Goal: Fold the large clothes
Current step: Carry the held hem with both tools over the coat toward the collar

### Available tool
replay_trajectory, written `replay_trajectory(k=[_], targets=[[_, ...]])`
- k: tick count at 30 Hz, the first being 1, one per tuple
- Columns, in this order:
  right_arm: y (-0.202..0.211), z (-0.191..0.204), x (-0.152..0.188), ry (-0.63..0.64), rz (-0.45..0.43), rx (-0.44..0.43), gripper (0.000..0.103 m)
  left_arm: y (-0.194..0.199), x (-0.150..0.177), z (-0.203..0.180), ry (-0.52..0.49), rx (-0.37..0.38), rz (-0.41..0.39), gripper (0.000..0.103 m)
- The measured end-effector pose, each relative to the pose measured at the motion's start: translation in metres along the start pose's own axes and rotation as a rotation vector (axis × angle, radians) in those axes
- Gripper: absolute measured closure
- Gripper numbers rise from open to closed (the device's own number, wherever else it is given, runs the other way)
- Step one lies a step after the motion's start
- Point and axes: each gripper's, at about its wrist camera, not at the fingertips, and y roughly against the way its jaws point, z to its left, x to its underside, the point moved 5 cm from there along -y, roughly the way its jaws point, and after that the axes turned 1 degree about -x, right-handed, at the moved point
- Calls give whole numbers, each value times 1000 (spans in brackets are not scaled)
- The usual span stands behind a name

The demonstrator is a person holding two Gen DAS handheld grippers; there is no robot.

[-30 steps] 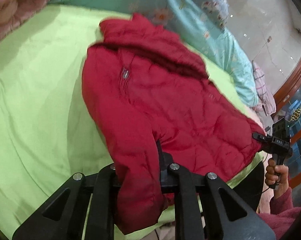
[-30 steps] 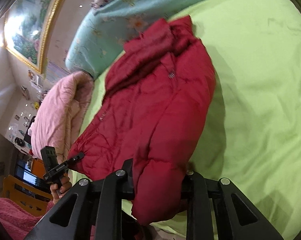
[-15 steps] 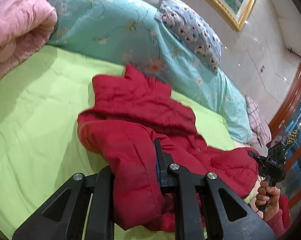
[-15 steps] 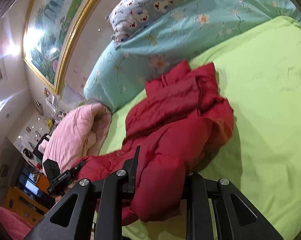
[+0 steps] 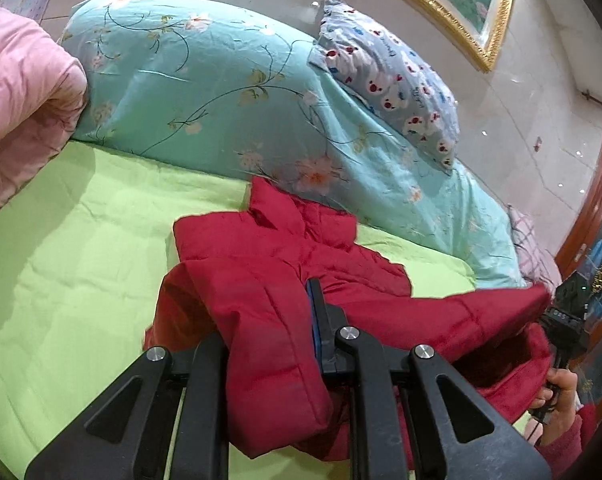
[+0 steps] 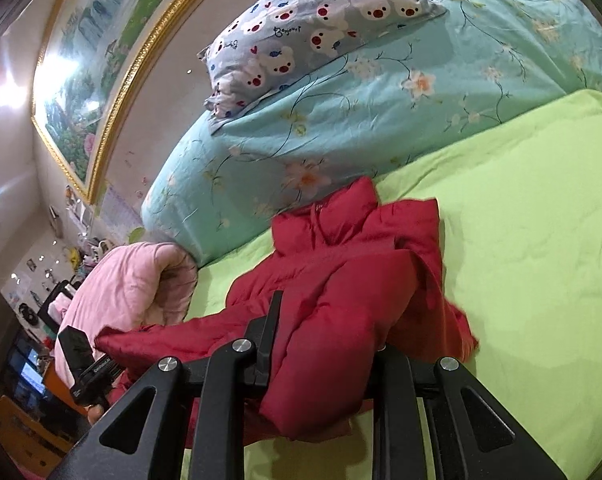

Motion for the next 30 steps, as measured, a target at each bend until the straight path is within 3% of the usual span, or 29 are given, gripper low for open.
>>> replay_trajectory(k=[8,14,24,30], targets=[[-57,-21,-43,-14,-21,63,82,-56,-36,9,26,-51,16,90],[-112,-52,-68,-73,-9,86,82,-111,-59,29,105,-61,66,90],[-189,-119,-81,-288,34,70,81,-194,-68,44,71,-165,125,89],[-216,-140,-86,-325,16,105,81,-228,-72,50,55,-191,132,89]])
